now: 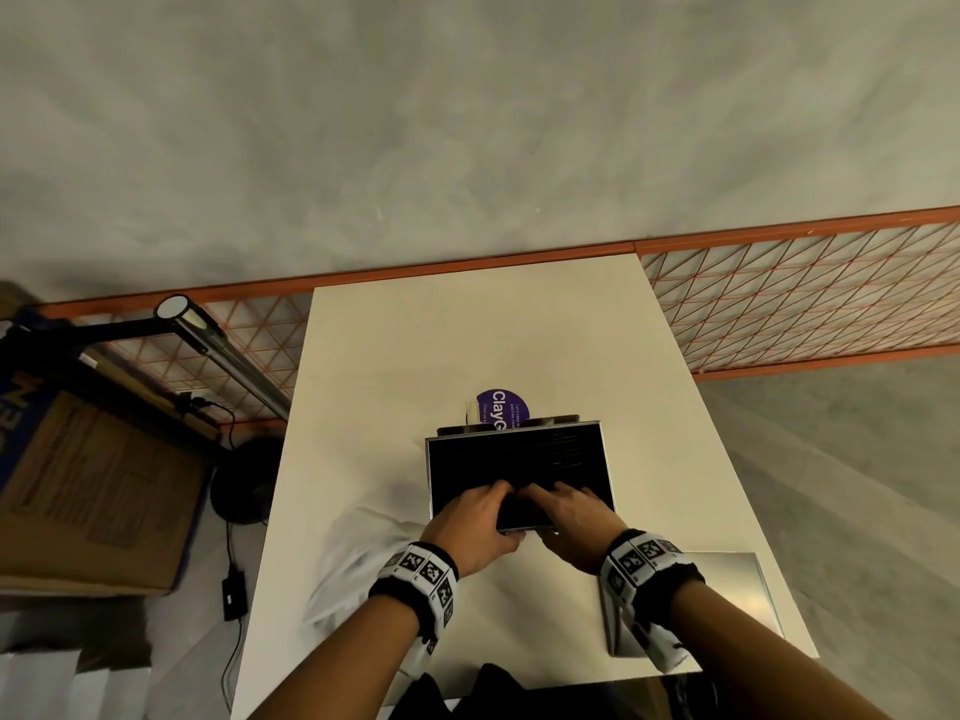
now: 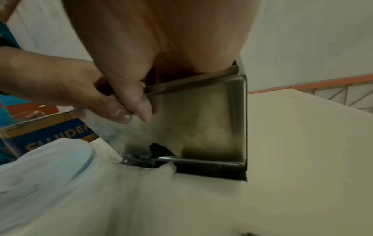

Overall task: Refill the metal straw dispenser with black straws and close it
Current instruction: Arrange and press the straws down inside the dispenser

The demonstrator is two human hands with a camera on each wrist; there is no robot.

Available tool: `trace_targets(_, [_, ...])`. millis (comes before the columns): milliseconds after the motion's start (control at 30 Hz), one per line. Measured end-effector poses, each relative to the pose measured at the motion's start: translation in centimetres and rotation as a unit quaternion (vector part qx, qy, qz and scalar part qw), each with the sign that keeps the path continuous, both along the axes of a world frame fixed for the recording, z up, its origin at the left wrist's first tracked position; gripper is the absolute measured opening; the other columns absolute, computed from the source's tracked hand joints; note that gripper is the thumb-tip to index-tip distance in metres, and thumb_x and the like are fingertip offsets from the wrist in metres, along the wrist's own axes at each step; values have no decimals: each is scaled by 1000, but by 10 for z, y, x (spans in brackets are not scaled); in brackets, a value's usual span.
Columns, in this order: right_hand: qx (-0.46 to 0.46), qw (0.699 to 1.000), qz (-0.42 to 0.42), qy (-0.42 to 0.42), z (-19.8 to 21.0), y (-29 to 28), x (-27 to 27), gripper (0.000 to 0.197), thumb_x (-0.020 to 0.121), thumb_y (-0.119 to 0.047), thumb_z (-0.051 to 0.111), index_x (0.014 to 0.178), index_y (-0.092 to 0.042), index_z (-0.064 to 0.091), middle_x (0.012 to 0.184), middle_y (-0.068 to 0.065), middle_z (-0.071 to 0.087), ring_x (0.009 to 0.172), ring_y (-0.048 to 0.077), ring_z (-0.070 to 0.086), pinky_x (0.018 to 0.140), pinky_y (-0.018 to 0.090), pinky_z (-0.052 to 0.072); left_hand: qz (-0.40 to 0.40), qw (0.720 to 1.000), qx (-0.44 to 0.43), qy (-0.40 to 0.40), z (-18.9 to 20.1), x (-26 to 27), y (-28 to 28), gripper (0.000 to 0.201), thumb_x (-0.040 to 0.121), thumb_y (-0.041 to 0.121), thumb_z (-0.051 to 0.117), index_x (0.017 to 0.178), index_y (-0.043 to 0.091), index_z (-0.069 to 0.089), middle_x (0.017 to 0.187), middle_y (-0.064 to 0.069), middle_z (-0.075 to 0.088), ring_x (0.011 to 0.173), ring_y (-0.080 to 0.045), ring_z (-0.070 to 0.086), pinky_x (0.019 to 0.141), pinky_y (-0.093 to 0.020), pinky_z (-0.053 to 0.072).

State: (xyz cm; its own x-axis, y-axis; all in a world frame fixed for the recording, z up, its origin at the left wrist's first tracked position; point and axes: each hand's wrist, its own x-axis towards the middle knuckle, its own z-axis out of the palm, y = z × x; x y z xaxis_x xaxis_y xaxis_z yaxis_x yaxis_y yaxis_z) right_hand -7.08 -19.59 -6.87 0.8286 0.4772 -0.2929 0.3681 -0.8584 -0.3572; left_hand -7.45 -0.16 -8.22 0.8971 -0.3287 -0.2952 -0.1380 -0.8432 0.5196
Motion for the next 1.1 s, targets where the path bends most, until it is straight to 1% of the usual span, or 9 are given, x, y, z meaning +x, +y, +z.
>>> trace_targets(200, [-22,999,-17,15,2,0,-6,65,91,-26,53,146,-37,21,133,6,56,125,26,50,106,45,41,-2,1000,-1,-23,-3,-3,-1,59,86,45,74,137,31,47,136,10,53,129,-11,49,108,-34,47])
trace_targets(367, [-16,999,-24,25,8,1,-4,58,90,-23,52,142,-34,28,131,3,58,126,25,48,104,46,42,6,1000,19,-10,-5,-4,0,45,86,46,73,122,28,53,104,10,67,104,-15,65,91,-34,53])
trace_targets(500, [0,999,-16,43,12,2,-4,60,90,-20,52,143,-35,29,129,3,60,122,26,53,103,43,44,6,999,42,-2,-4,-5,-3,43,89,48,69,124,27,55,115,2,71,105,-22,70,87,-33,57])
trace_targets(567, [-9,998,-1,55,14,5,-3,60,89,-18,53,143,-32,30,128,6,61,119,28,56,101,42,46,7,999,42,-6,-4,-6,-3,44,89,48,68,126,30,53,119,0,69,108,-24,69,89,-37,59])
trace_targets(733, [-92,992,31,80,12,12,-1,63,86,-20,54,143,-28,27,133,12,55,122,34,53,104,51,42,11,999,36,-13,-5,-7,-4,56,87,43,73,134,28,47,131,3,58,123,-18,57,101,-35,52])
trace_targets(800, [-92,992,23,89,13,13,-2,66,86,-21,53,143,-30,24,134,13,54,123,34,52,105,51,40,16,999,34,-7,-4,-6,-4,55,87,43,73,133,28,46,128,3,60,120,-18,59,98,-35,53])
trace_targets(900, [-71,994,0,85,14,12,-1,67,84,-20,53,142,-34,23,136,8,54,128,31,47,107,51,38,25,999,42,21,-3,-3,-3,49,87,47,71,126,29,47,114,1,70,105,-22,70,87,-39,59])
trace_targets(967, [-47,995,-15,84,17,12,0,67,83,-18,52,141,-33,24,136,5,55,131,30,44,107,52,38,24,998,55,30,-2,-3,-4,48,87,48,69,125,28,49,113,-1,71,103,-26,71,87,-40,59])
trace_targets(1100, [-16,993,-18,114,22,17,5,63,82,-15,54,139,-27,30,123,9,63,113,33,60,94,43,51,21,997,65,34,-1,-2,-6,49,87,44,69,130,27,51,119,-4,70,107,-29,70,89,-40,58])
